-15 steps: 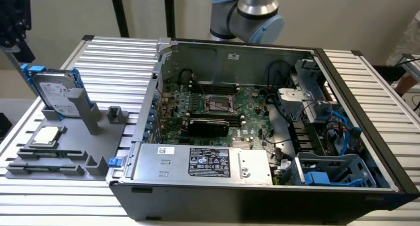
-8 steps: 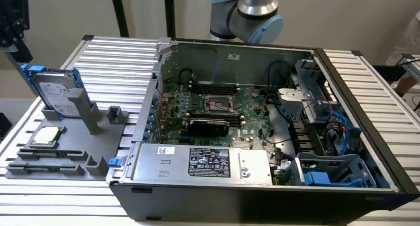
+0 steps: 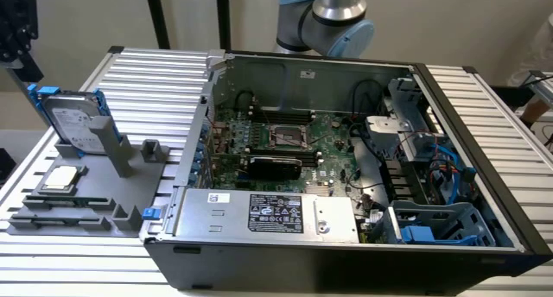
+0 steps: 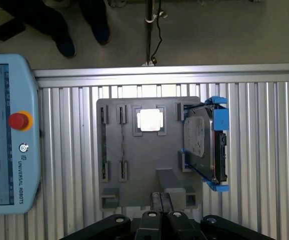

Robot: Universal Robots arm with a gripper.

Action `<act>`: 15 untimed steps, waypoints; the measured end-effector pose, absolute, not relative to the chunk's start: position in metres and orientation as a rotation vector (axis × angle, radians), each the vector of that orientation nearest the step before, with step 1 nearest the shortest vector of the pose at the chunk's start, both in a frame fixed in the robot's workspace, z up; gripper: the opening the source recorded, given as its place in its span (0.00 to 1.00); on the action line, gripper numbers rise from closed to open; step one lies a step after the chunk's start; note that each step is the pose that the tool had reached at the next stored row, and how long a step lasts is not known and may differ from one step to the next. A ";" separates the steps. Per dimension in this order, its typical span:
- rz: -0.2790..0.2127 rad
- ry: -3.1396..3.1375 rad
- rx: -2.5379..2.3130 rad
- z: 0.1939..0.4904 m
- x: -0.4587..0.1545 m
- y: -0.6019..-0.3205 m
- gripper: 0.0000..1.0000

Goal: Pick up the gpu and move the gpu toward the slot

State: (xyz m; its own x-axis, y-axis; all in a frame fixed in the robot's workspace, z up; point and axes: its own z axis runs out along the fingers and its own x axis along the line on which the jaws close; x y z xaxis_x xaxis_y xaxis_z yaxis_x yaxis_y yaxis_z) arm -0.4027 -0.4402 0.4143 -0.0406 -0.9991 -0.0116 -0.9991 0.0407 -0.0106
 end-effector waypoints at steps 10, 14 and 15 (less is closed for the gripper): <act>0.001 2.255 -2.165 0.412 -0.405 -0.452 0.11; 0.001 2.255 -2.165 0.409 -0.407 -0.460 0.11; 0.001 2.255 -2.165 0.408 -0.408 -0.461 0.11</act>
